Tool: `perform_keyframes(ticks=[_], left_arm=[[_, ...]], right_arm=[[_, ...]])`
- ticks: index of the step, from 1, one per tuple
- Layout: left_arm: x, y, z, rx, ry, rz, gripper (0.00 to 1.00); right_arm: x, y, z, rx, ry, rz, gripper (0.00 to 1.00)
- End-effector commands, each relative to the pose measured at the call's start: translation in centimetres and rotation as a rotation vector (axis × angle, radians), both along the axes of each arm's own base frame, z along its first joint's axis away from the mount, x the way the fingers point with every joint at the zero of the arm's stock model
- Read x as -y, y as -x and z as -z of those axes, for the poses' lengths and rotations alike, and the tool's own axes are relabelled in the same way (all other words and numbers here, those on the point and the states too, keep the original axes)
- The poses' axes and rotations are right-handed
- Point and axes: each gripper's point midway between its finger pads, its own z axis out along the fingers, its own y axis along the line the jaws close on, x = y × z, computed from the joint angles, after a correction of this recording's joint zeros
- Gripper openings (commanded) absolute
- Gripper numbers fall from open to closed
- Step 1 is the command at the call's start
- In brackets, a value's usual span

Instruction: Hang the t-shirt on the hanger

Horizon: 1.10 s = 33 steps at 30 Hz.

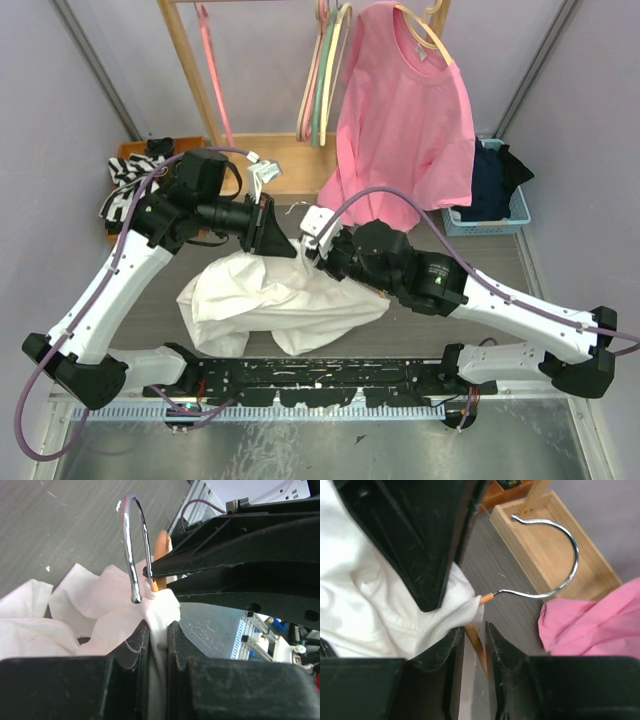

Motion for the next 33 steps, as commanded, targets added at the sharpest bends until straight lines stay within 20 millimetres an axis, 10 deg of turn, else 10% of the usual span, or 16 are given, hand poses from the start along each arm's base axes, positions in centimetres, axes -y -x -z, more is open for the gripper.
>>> perform_keyframes(ticks=[1, 13, 23, 33], left_arm=[[-1.5, 1.0, 0.5, -0.011, -0.07, -0.024, 0.0], [-2.0, 0.6, -1.2, 0.096, -0.049, -0.061, 0.0], [-2.6, 0.8, -5.0, 0.238, 0.023, -0.094, 0.0], [-3.1, 1.7, -6.4, 0.286, 0.049, -0.081, 0.0]], right_arm=[[5.1, -4.2, -9.9, -0.004, -0.302, 0.4, 0.31], [12.2, -3.6, -8.1, -0.362, -0.295, 0.703, 0.73], [14.0, -1.0, 3.9, -0.8, -0.248, 0.822, 0.7], [13.0, -0.2, 5.7, -0.984, -0.396, 0.743, 0.64]])
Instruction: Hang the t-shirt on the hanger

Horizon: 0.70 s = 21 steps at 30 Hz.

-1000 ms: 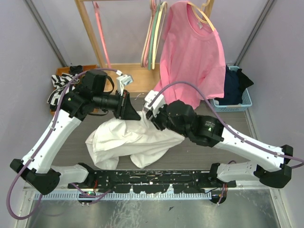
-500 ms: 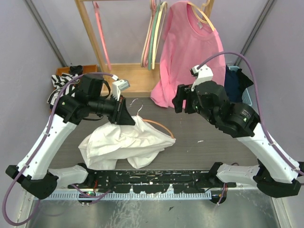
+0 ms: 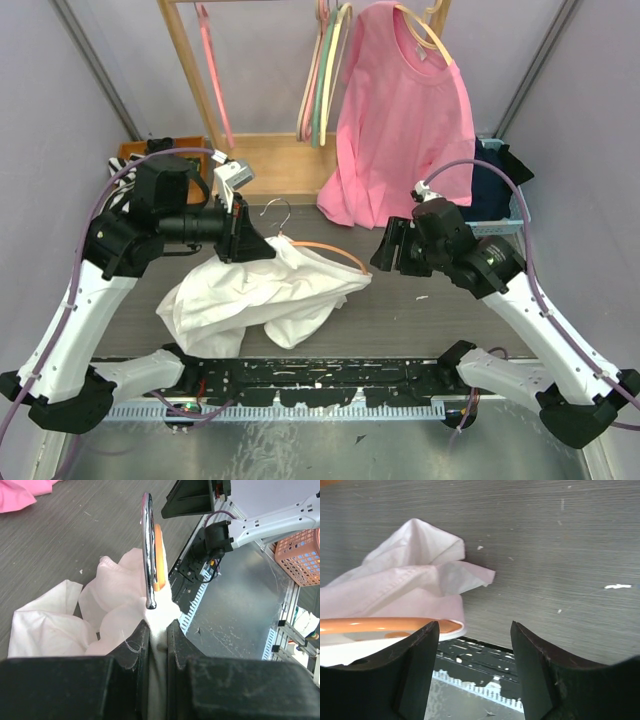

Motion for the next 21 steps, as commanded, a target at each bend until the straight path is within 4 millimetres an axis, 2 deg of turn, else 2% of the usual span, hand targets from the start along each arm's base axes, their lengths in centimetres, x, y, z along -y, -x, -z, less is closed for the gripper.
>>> perform_keyframes(ticks=[1, 7, 21], left_arm=[[0.1, 0.4, -2.4, 0.072, 0.06, 0.024, 0.0], [0.3, 0.5, -2.6, 0.074, 0.07, 0.03, 0.0], [0.5, 0.6, -3.1, 0.076, 0.09, 0.039, 0.0]], right_arm=[[-2.3, 0.1, -2.3, 0.029, -0.192, -0.023, 0.64], [-3.6, 0.2, -1.8, 0.0, -0.251, -0.055, 0.56], [-3.4, 0.2, 1.0, -0.057, -0.198, -0.052, 0.55]])
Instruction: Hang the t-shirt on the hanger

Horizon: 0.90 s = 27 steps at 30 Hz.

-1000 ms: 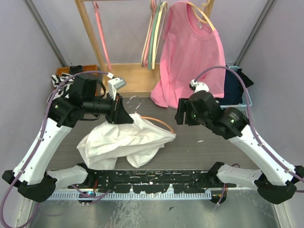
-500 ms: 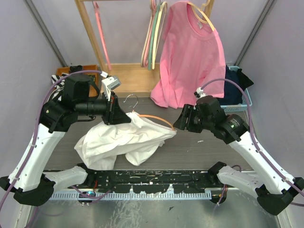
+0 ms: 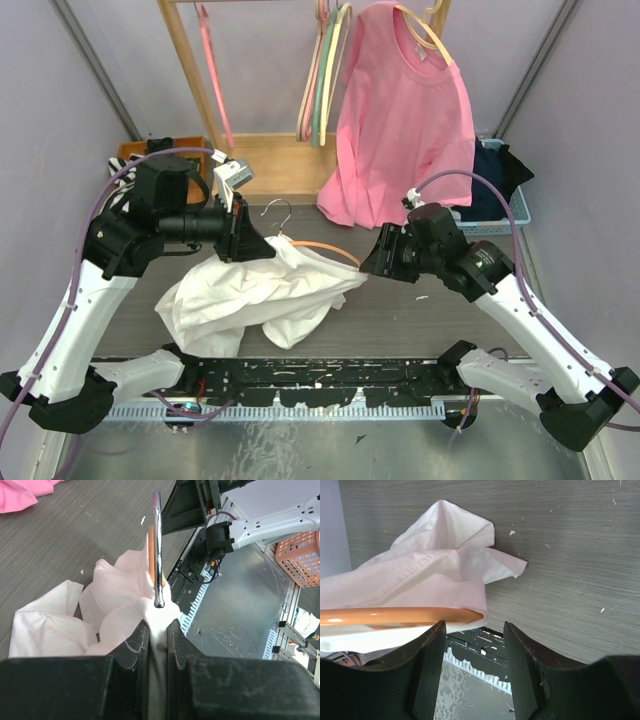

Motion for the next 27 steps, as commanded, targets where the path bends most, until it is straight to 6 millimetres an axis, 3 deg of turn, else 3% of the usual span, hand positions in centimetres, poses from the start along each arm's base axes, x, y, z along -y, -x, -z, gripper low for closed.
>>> perform_keyframes(ticks=[1, 12, 20, 27], left_arm=[[0.6, 0.4, -3.0, 0.071, 0.086, 0.038, 0.0], [0.7, 0.3, -3.1, 0.072, 0.096, 0.037, 0.0], [0.9, 0.0, -3.2, 0.072, 0.1, 0.029, 0.0], [1.0, -0.1, -3.4, 0.076, 0.107, 0.032, 0.0]], right_arm=[[-0.5, -0.5, 0.2, 0.006, -0.013, -0.006, 0.55], [-0.9, -0.9, 0.9, 0.001, -0.014, -0.013, 0.52], [0.4, -2.4, -1.8, 0.131, 0.003, 0.052, 0.51], [-0.2, -3.0, -1.8, 0.149, 0.02, 0.014, 0.33]])
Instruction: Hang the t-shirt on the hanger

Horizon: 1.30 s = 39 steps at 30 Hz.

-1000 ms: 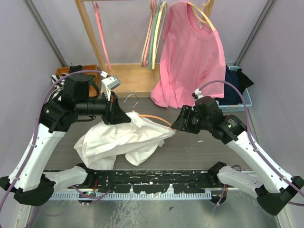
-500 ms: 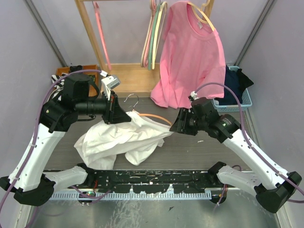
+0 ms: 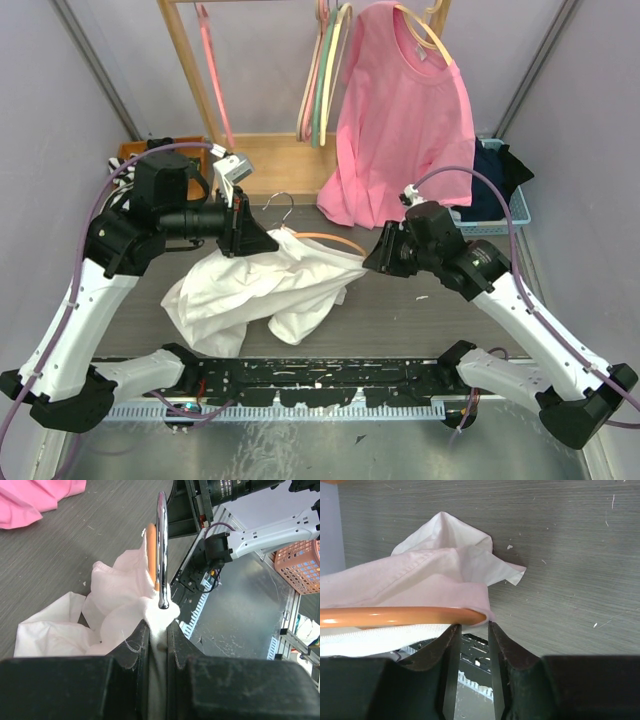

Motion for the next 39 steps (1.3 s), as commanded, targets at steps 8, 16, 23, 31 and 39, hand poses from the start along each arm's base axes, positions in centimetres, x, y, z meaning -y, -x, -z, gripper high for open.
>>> perform_keyframes(ticks=[8, 16, 23, 31, 39], left_arm=[[0.5, 0.9, -2.9, 0.052, 0.083, 0.049, 0.0], [0.5, 1.0, -2.8, 0.045, 0.082, 0.052, 0.0], [0.6, 0.8, -1.8, 0.023, 0.066, 0.051, 0.0], [0.7, 0.8, -1.2, 0.007, 0.066, 0.051, 0.0], [1.2, 0.6, -0.6, -0.018, 0.079, 0.062, 0.0]], right_arm=[[-0.2, -2.4, -1.7, 0.126, 0.028, -0.013, 0.22], [-0.3, -2.8, -2.4, 0.177, 0.044, -0.047, 0.01], [-0.1, -2.9, -6.1, 0.272, 0.003, -0.041, 0.01], [-0.5, -2.8, -9.5, 0.326, -0.055, -0.052, 0.01], [-2.2, -3.7, -12.7, 0.375, -0.109, -0.092, 0.01]])
